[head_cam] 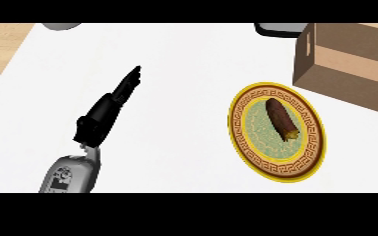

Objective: Pick the bell pepper from the plate and place it in the cardboard box

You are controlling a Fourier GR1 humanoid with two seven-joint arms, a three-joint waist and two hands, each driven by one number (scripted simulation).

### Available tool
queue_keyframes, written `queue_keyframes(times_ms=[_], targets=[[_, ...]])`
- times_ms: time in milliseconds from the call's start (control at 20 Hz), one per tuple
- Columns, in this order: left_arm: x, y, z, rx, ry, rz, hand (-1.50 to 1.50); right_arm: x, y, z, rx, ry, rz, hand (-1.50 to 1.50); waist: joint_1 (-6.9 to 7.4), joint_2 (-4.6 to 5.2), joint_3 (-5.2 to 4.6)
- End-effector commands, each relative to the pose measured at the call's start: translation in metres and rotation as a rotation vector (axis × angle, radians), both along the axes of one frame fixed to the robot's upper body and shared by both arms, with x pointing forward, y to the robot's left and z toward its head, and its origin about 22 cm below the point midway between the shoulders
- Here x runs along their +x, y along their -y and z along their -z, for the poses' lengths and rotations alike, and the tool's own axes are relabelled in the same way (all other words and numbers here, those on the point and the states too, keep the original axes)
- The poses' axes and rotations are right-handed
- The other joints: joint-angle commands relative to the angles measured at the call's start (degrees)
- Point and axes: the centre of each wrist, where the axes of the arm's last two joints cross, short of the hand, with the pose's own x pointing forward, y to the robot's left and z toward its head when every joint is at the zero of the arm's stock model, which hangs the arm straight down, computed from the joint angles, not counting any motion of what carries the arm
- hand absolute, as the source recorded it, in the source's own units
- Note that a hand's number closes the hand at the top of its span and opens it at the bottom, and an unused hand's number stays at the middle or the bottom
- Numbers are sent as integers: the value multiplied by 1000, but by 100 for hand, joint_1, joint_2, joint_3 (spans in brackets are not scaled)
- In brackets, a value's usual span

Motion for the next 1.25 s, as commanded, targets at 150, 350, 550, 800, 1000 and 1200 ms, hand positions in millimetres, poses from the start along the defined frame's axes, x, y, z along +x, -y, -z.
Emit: queue_keyframes(times_ms=[150,350,550,800,1000,1200], targets=[[3,14,-16,-2,10,11,0,19,20,51,94,-90,33,150,27,9,6],[0,4,0,3,2,17,0,26,17,68,300,-149,60,-150,31,15,5],[6,6,-9,1,-10,22,0,35,16,74,331,-130,30,-150,71,33,9],[2,21,-8,-7,18,7,0,21,34,86,531,119,0,-150,35,35,22],[-2,4,5,-2,1,-6,0,13,54,69,682,315,1,-150,-16,10,15],[0,-5,-3,-11,8,5,0,-16,93,63,813,400,-15,-150,-41,1,13]])
